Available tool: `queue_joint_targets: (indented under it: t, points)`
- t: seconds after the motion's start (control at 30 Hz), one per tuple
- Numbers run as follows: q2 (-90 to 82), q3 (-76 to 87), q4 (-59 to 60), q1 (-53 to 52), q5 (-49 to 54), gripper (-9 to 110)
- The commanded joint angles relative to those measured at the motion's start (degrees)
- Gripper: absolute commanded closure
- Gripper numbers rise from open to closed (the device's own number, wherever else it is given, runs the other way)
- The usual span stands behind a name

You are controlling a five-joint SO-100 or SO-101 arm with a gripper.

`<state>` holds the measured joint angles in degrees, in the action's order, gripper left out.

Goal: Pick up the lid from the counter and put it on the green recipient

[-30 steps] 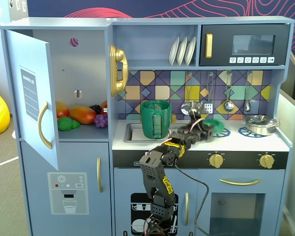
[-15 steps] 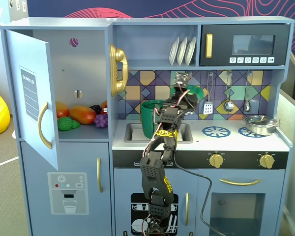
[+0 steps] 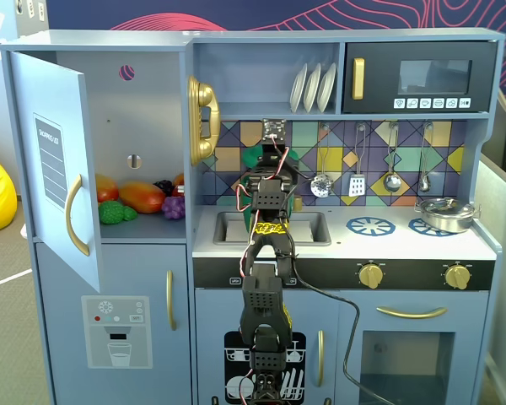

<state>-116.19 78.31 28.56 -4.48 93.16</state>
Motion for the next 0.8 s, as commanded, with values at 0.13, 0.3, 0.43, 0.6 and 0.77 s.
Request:
queue_joint_targets:
  t: [0.13, 0.3, 0.43, 0.6, 0.77]
  points:
    - [-1.8, 0.4, -1.1, 1.5, 1.7, 102]
    - [0.0, 0.1, -1.8, 1.2, 1.6, 102]
    - [1.4, -0.1, -2.0, 1.0, 1.8, 102]
    - [3.1, -0.6, -2.2, 1.1, 2.0, 102]
    - [4.1, -0.7, -2.3, 1.3, 2.4, 102]
